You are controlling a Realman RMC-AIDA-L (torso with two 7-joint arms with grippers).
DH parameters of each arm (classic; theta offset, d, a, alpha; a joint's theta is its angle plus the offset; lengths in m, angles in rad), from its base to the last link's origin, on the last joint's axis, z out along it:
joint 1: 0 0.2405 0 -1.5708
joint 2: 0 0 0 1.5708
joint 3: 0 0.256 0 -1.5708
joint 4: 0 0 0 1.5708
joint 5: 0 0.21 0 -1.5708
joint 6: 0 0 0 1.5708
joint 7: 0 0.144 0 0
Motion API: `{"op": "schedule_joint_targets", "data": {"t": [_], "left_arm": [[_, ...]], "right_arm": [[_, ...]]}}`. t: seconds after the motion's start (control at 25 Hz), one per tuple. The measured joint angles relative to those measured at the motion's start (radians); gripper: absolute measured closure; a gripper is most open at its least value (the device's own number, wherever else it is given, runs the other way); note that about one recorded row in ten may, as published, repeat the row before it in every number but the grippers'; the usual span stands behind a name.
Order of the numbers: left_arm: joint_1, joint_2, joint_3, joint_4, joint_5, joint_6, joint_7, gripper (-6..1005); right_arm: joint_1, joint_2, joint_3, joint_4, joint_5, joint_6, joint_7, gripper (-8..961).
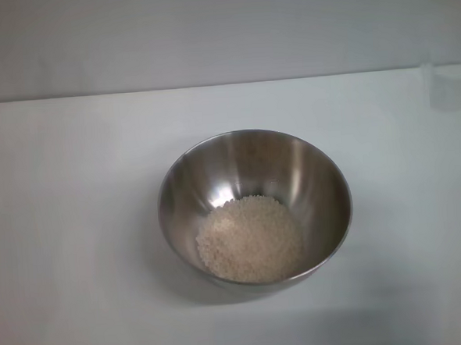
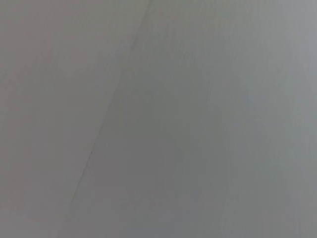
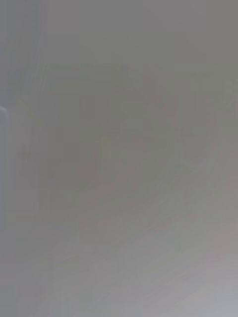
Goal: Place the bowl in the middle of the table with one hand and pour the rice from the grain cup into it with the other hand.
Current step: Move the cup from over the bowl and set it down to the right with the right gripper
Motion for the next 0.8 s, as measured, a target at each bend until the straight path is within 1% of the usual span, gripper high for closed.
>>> {"op": "schedule_joint_targets", "data": {"t": [0.04, 0.08, 0.12, 0.2, 0.28, 0.44, 0.48, 0.56, 0.68, 0.8], "left_arm": [[0.0, 0.0, 0.0, 0.0, 0.0, 0.0, 0.0, 349], [0.001, 0.001, 0.001, 0.0, 0.0, 0.006, 0.0, 349], [0.001, 0.001, 0.001, 0.0, 0.0, 0.006, 0.0, 349], [0.003, 0.002, 0.0, 0.001, 0.0, 0.016, 0.0, 349], [0.007, 0.003, -0.003, 0.001, 0.0, 0.019, 0.0, 349], [0.014, 0.005, -0.003, 0.0, 0.0, 0.035, 0.0, 349], [0.016, 0.005, -0.003, 0.0, 0.0, 0.039, 0.0, 349], [0.016, 0.005, -0.003, 0.0, 0.0, 0.039, 0.0, 349], [0.028, 0.004, 0.002, -0.001, 0.0, 0.052, 0.0, 349], [0.03, 0.003, 0.003, -0.001, 0.0, 0.055, 0.0, 350]], "right_arm": [[0.0, 0.0, 0.0, 0.0, 0.0, 0.0, 0.0, 934], [-0.015, -0.001, -0.007, -0.02, 0.002, 0.004, 0.097, 934], [-0.015, -0.001, -0.007, -0.02, 0.002, 0.004, 0.097, 934], [-0.028, 0.0, -0.018, -0.041, 0.014, 0.009, 0.2, 934], [-0.039, 0.001, -0.023, -0.044, 0.04, 0.036, 0.244, 934], [-0.045, 0.001, -0.024, -0.038, 0.065, 0.078, 0.247, 934], [-0.044, 0.001, -0.03, -0.036, 0.098, 0.116, 0.249, 934], [-0.042, 0.001, -0.035, -0.036, 0.112, 0.128, 0.25, 935], [-0.032, 0.001, -0.05, -0.038, 0.158, 0.193, 0.252, 935], [-0.027, 0.001, -0.049, -0.043, 0.159, 0.227, 0.265, 935]]}}
